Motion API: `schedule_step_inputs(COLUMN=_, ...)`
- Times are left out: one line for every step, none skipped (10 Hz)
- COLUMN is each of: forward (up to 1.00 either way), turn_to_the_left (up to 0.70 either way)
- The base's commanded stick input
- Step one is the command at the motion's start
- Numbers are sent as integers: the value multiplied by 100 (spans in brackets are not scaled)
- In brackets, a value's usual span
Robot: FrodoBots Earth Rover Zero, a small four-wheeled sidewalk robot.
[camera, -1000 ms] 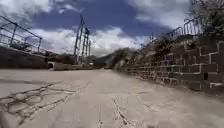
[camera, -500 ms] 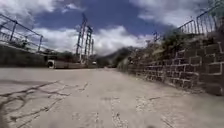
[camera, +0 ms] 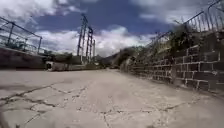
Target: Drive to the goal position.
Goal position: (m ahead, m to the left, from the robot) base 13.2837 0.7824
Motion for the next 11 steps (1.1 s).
schedule_step_inputs(forward=100, turn_to_the_left=0)
schedule_step_inputs(forward=100, turn_to_the_left=0)
schedule_step_inputs(forward=100, turn_to_the_left=0)
schedule_step_inputs(forward=100, turn_to_the_left=0)
schedule_step_inputs(forward=100, turn_to_the_left=0)
schedule_step_inputs(forward=100, turn_to_the_left=0)
schedule_step_inputs(forward=100, turn_to_the_left=0)
schedule_step_inputs(forward=100, turn_to_the_left=0)
schedule_step_inputs(forward=100, turn_to_the_left=0)
schedule_step_inputs(forward=100, turn_to_the_left=0)
schedule_step_inputs(forward=100, turn_to_the_left=0)
